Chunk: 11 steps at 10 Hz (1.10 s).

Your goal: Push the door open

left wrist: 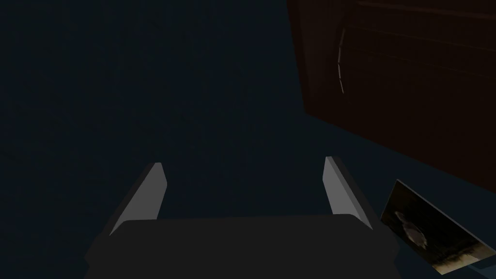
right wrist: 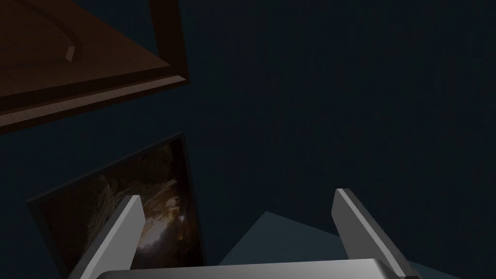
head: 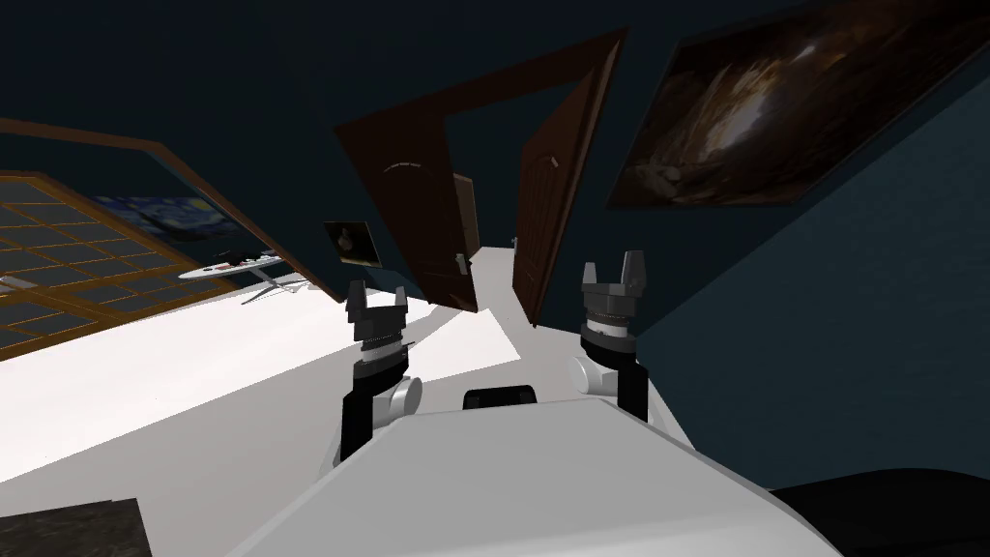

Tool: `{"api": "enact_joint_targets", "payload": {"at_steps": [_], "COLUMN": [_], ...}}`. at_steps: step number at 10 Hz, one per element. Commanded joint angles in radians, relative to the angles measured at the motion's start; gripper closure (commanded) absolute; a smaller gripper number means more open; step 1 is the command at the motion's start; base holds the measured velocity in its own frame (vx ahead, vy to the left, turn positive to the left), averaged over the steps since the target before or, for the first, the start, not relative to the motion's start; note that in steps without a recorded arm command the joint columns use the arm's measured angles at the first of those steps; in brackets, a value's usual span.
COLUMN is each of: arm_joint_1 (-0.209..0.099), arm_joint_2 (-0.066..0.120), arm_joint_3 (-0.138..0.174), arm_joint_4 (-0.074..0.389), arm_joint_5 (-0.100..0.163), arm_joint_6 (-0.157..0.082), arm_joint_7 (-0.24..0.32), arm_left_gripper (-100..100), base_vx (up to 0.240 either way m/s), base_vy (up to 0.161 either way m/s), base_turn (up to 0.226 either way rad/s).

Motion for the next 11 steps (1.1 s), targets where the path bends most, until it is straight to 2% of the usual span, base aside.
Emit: {"api": "enact_joint_targets", "payload": {"at_steps": [1,5,11], "arm_joint_1": [-0.020,-0.057,-0.144], "arm_joint_2": [0.007,0.019,0.040], "arm_joint_3": [0.000,0.000,0.001], "arm_joint_4": [0.033,0.096,0.241], "arm_joint_5": [-0.004,-0.012,-0.031], "arm_joint_6": [0.000,0.001,0.002], "arm_joint_7": [0.002,0.006,0.015], "arm_left_gripper": [-100,-100,-100], "base_vx": [0.194,0.026,0.071], "base_vy": [0.104,0.021,0.053], "base_turn": [0.017,-0.020,-0.017]}}
